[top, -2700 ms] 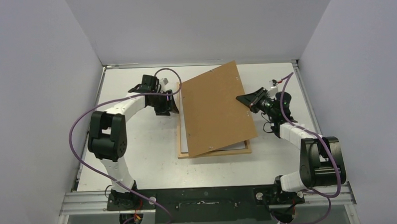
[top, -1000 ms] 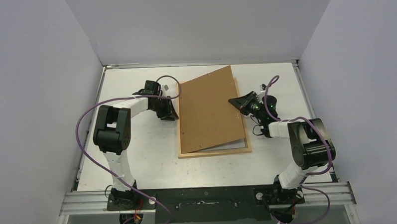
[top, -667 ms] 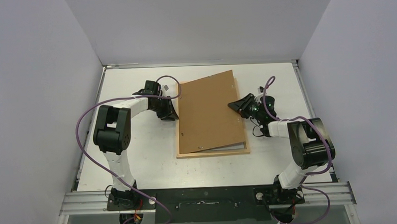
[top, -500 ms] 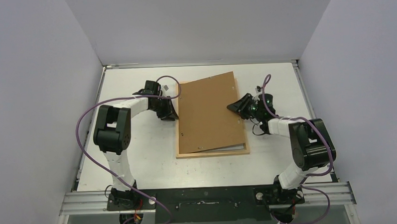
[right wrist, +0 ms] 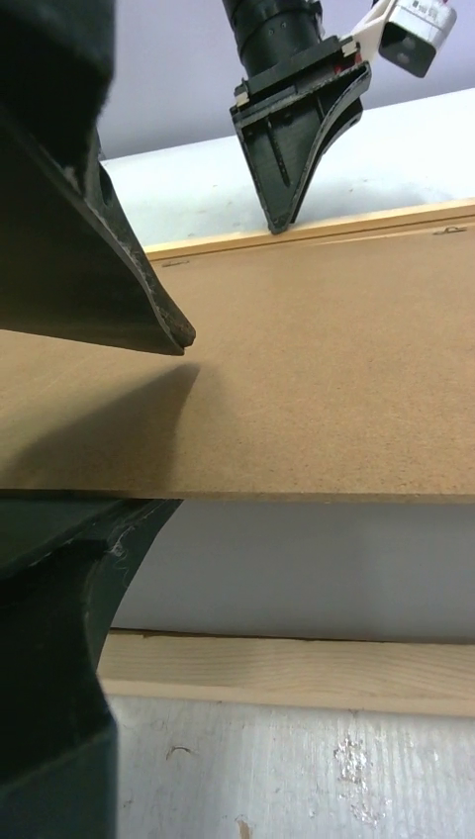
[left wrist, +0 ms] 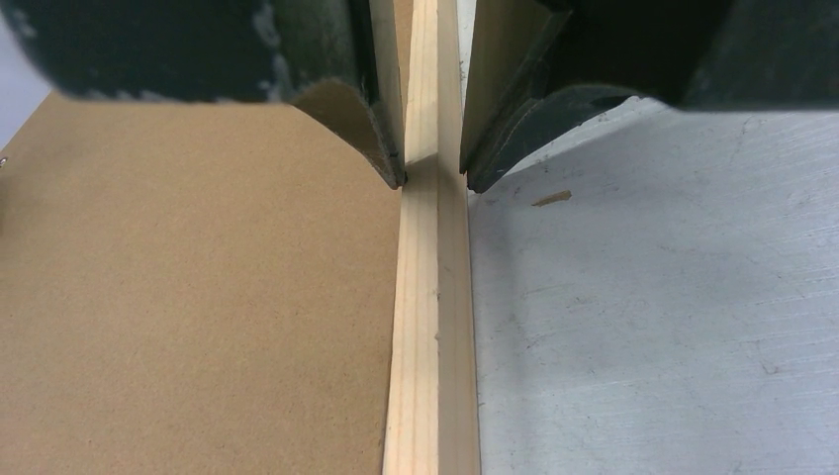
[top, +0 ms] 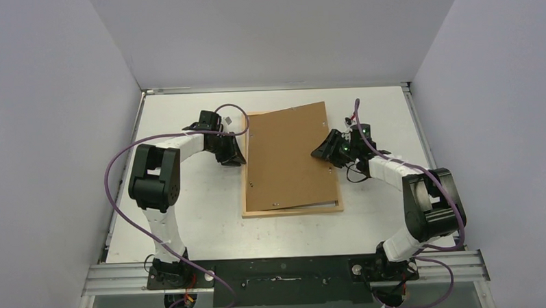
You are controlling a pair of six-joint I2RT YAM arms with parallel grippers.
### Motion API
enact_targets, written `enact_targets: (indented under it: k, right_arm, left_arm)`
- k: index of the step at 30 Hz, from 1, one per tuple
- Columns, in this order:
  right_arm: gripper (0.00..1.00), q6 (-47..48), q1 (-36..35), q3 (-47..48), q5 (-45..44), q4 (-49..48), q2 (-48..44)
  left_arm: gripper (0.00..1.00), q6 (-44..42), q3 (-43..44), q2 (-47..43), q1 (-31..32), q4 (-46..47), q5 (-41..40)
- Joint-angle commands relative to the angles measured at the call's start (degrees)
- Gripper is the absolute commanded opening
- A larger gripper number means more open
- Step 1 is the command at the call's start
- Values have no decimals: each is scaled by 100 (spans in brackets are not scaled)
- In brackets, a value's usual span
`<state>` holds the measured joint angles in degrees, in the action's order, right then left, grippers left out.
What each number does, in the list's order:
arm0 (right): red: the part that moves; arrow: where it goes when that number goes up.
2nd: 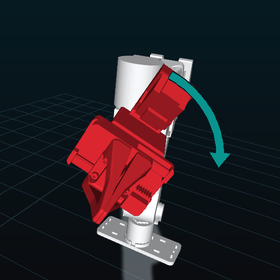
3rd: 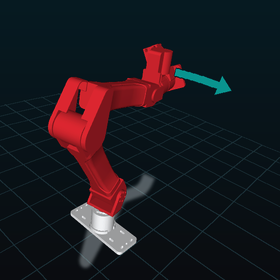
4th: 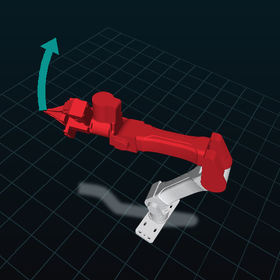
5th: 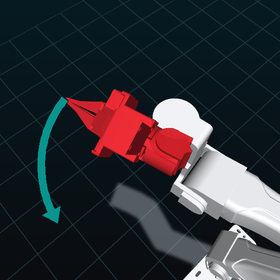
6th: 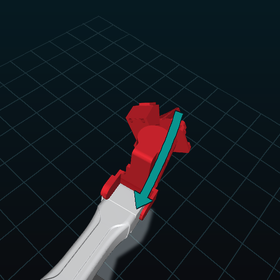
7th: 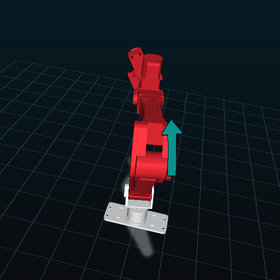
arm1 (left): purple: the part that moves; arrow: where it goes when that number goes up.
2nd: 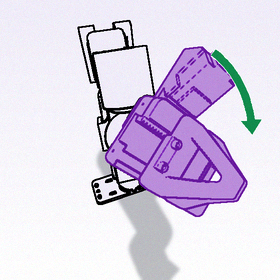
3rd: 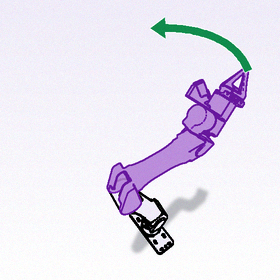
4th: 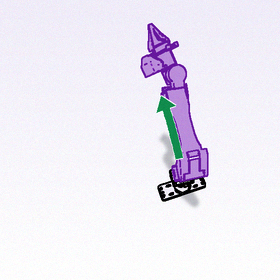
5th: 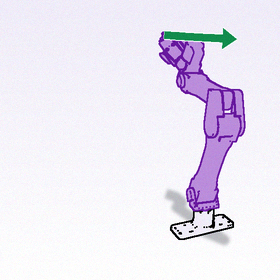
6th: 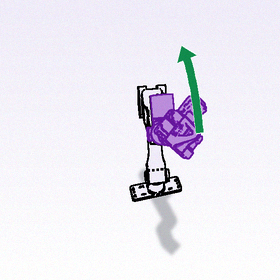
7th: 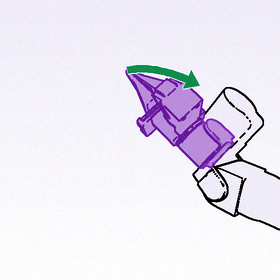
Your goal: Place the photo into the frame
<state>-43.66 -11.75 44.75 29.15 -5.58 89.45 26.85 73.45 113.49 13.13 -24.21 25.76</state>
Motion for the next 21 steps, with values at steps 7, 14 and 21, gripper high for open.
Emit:
enact_targets:
  k: [7, 14, 21]
  right_arm:
    - [46, 410, -259, 627, 97, 154, 195]
    - [54, 628, -303, 878, -3, 510, 267]
    - [74, 1377, -483, 1599, -688, 1988, 131]
  left_arm:
    - [26, -6, 249, 91, 20, 27, 29]
    - [26, -20, 288, 87, 18, -14, 35]
    - [27, -53, 311, 68, 16, -32, -70]
